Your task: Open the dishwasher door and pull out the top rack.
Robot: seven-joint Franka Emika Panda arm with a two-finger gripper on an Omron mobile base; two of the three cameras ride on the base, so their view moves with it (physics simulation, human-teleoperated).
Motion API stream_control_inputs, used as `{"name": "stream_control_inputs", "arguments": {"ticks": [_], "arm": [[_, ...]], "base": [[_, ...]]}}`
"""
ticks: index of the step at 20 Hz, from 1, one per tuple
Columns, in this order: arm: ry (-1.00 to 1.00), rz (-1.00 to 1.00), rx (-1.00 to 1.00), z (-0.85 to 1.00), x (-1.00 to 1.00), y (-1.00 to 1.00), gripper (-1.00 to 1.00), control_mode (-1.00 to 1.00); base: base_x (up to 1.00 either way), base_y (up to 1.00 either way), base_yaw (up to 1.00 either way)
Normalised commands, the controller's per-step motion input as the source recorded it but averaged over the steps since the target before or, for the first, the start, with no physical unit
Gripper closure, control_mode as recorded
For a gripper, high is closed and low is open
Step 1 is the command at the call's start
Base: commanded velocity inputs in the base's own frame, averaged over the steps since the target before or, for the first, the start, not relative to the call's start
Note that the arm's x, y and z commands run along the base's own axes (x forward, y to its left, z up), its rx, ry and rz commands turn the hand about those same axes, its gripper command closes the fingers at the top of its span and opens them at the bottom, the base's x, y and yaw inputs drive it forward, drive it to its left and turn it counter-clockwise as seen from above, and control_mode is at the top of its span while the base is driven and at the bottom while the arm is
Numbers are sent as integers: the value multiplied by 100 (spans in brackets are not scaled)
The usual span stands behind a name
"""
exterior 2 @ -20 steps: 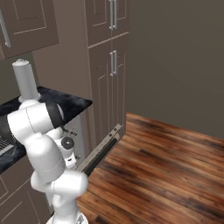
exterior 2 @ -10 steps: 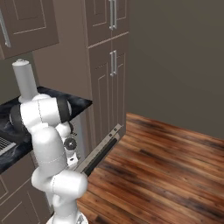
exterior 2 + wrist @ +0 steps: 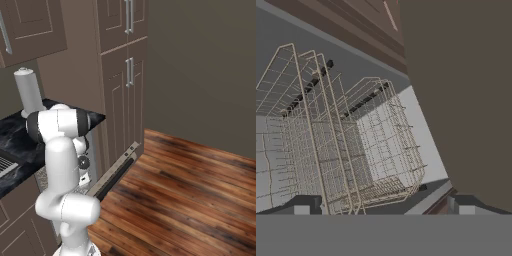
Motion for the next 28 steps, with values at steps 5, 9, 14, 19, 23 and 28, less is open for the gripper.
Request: {"name": "stream_control_inputs", "arguments": {"ticks": [5, 9, 14, 19, 23, 28], "arm": [[0, 0, 6, -10, 37, 18, -100, -100], [0, 0, 6, -14, 28, 4, -100, -100], [0, 0, 6, -24, 23, 0, -100, -100], [0, 0, 6, -19, 22, 1, -100, -100], [0, 0, 6, -6, 21, 9, -100, -100], [0, 0, 6, 0, 26, 14, -100, -100]], "base": [[0, 0, 0], [0, 0, 0], [0, 0, 0], [0, 0, 0], [0, 0, 0], [0, 0, 0]]}}
